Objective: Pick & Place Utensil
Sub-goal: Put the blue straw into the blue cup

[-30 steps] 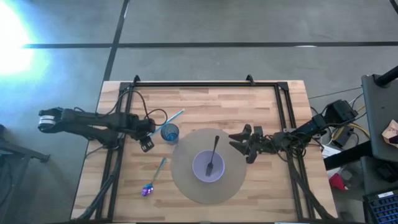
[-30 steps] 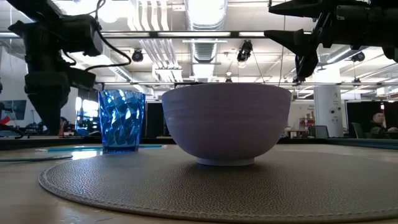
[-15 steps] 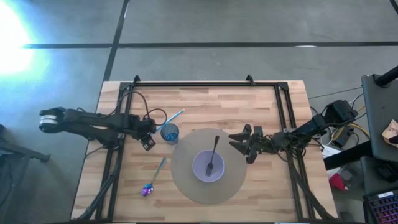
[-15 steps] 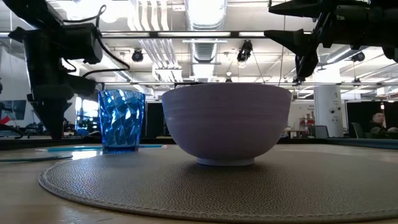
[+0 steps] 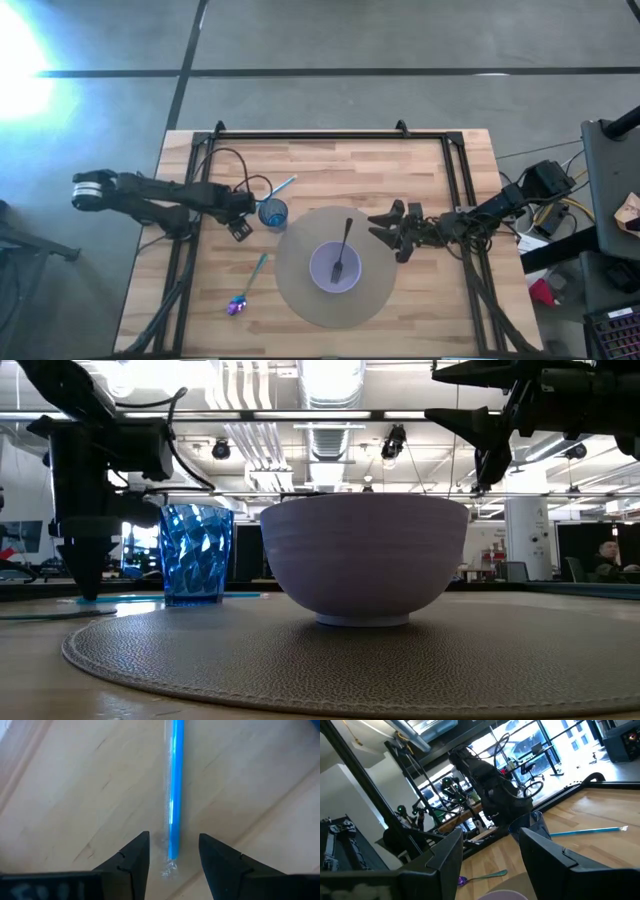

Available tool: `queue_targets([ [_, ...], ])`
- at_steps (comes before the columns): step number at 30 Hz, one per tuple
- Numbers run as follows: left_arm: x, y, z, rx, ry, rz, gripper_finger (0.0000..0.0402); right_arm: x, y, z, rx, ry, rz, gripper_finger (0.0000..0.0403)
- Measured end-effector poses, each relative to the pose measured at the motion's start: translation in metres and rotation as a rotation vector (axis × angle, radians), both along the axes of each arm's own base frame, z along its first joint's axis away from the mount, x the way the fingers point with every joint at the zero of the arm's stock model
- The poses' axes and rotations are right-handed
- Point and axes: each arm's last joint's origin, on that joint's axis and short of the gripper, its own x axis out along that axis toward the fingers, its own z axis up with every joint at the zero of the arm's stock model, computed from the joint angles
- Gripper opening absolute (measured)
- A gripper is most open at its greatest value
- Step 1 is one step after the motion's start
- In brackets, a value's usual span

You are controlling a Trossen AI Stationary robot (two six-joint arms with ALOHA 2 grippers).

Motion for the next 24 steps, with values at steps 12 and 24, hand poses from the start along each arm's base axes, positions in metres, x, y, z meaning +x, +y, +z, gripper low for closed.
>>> queue_targets([
  [12, 0.0033, 0.0050, -0.0082, -0.035, 0.054, 0.014, 0.0144, 0.0000, 0.0000, 0.0000, 0.000, 0.000, 0.000, 0.0189],
  [24, 0.0022, 0.0053, -0.0090, -0.025, 0.066, 0.009, 0.0006, 0.0000, 0.0000, 0.0000, 0.000, 0.000, 0.000, 0.0189],
])
